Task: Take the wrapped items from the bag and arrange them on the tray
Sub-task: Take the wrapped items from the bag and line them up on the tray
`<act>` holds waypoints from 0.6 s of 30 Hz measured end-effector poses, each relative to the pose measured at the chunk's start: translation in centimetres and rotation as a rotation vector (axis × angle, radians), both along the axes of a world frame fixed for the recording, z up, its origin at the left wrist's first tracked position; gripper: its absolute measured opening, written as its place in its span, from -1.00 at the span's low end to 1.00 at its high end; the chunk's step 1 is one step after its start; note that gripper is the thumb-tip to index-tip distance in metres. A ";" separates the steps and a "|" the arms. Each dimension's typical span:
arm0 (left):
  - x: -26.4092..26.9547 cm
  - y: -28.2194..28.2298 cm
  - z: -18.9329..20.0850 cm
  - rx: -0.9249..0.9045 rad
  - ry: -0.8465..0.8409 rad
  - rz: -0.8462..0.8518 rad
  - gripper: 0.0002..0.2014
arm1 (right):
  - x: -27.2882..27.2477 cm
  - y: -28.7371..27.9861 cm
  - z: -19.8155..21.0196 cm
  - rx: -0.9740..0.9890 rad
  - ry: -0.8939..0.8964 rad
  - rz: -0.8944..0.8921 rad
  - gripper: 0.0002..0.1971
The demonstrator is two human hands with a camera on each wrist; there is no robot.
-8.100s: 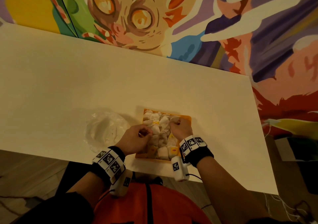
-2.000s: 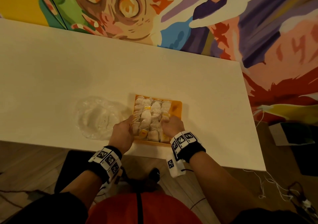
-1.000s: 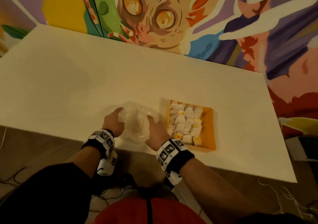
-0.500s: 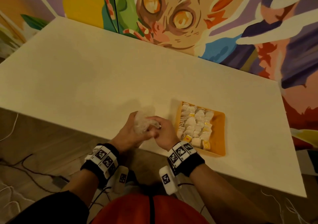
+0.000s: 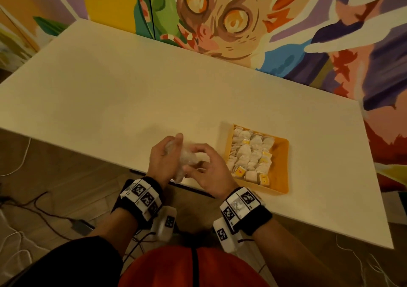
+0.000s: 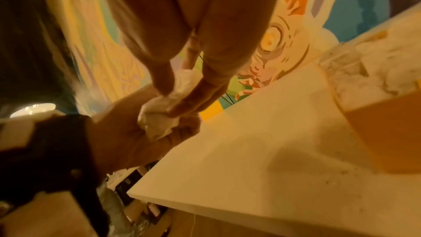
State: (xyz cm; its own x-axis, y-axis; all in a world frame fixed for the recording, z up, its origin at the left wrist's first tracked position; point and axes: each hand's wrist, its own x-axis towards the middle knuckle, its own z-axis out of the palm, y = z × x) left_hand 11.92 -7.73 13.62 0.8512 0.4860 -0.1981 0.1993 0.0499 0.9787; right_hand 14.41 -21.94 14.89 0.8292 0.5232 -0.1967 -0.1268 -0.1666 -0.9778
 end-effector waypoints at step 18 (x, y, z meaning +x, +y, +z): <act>-5.6 2.0 -3.0 0.357 -0.042 -0.608 -0.49 | -1.5 -1.0 -3.0 -0.076 0.010 -0.092 -0.79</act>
State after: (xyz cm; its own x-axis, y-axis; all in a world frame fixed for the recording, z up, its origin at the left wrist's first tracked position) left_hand 6.33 -5.70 10.57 0.9959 -0.0489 -0.0765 0.0521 -0.3835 0.9221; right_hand 12.87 -22.91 11.85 0.8709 0.4281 -0.2414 -0.1548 -0.2273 -0.9614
